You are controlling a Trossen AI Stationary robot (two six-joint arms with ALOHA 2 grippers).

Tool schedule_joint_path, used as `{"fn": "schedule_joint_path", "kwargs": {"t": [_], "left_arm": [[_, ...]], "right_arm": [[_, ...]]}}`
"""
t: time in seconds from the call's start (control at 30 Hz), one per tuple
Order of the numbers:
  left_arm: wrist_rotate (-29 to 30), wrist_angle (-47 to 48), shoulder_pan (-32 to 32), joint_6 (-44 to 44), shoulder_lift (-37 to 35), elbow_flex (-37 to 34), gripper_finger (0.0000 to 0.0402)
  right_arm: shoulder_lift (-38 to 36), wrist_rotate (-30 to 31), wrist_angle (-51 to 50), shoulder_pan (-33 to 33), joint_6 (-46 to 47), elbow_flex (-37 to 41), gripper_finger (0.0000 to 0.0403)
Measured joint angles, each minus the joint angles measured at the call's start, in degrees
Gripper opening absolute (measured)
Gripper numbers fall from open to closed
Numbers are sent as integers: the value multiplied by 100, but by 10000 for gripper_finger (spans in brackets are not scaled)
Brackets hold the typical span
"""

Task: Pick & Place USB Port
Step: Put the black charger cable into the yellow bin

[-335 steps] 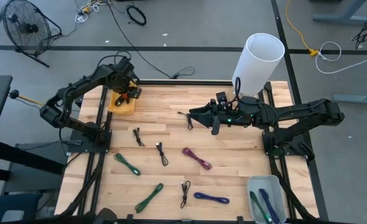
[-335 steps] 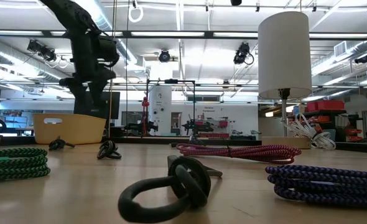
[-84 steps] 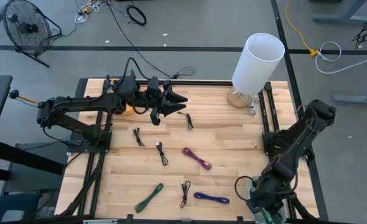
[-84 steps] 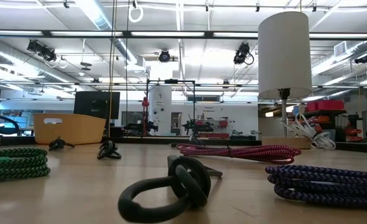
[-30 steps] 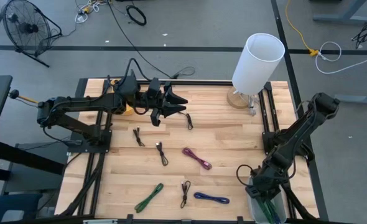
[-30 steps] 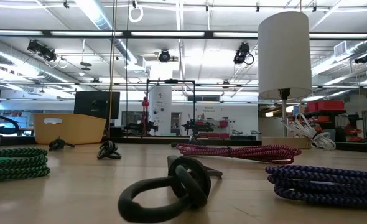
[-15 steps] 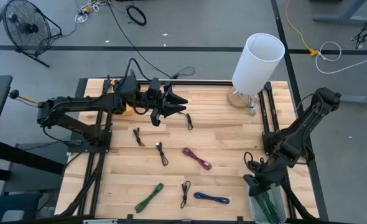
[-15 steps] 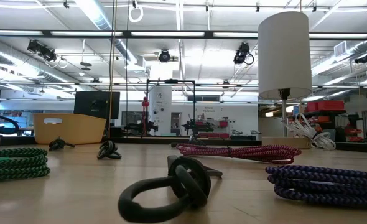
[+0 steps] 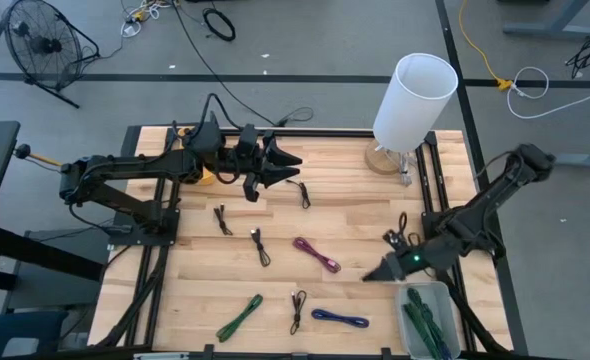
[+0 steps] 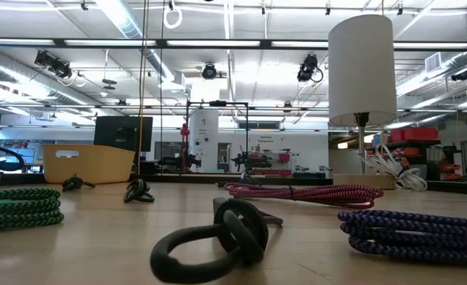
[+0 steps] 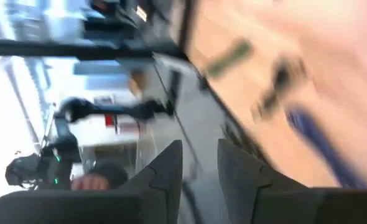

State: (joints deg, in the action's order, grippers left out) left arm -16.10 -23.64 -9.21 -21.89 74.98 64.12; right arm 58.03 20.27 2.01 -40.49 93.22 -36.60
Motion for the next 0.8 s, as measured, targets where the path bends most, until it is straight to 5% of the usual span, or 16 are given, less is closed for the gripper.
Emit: {"fn": "schedule_joint_path", "kwargs": {"t": [0.27,0.5,0.8], "left_arm": [[89,0,2,0,0,0,142],[220,-2,1,2,0,0,142],[300,2,2,0,0,0,142]], "right_arm": [[49,538,632,1084,-2008,0,100],[456,-666,77,2411,-2207,0,100],[1506,-1678,693,4040,-2893,0,100]]}}
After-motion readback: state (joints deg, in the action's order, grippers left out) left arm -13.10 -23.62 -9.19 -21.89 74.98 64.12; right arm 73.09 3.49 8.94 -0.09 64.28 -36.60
